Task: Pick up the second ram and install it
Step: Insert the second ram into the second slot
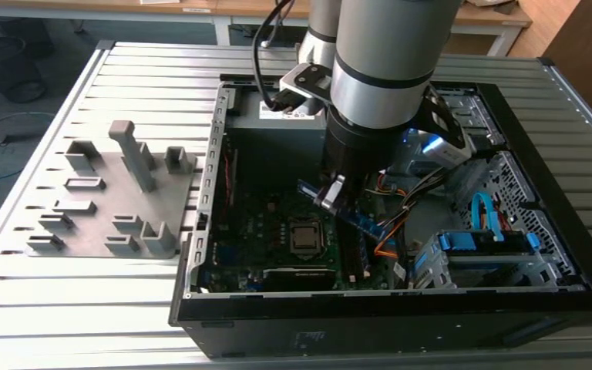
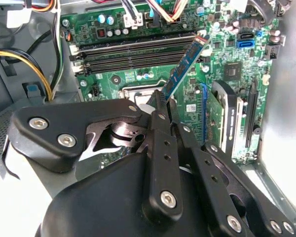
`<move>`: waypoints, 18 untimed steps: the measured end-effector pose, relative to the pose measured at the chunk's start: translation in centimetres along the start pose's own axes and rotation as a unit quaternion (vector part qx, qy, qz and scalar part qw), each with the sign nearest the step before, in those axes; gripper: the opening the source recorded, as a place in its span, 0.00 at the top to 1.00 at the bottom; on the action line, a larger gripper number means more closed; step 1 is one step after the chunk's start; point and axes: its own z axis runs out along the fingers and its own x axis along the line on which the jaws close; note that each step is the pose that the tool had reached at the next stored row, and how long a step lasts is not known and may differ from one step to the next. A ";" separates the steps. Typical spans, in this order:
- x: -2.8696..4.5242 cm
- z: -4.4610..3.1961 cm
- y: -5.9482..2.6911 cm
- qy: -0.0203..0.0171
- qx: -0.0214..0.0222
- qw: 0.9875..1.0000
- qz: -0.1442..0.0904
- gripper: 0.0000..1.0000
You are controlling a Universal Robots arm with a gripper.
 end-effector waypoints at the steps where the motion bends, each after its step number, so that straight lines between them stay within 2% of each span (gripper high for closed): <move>1: 0.00 0.00 0.00 0.000 0.000 1.000 0.003 0.86; 9: 0.00 0.02 0.00 0.000 0.001 1.000 0.028 0.86; 18: 0.00 0.02 0.00 0.001 0.002 0.999 0.054 0.86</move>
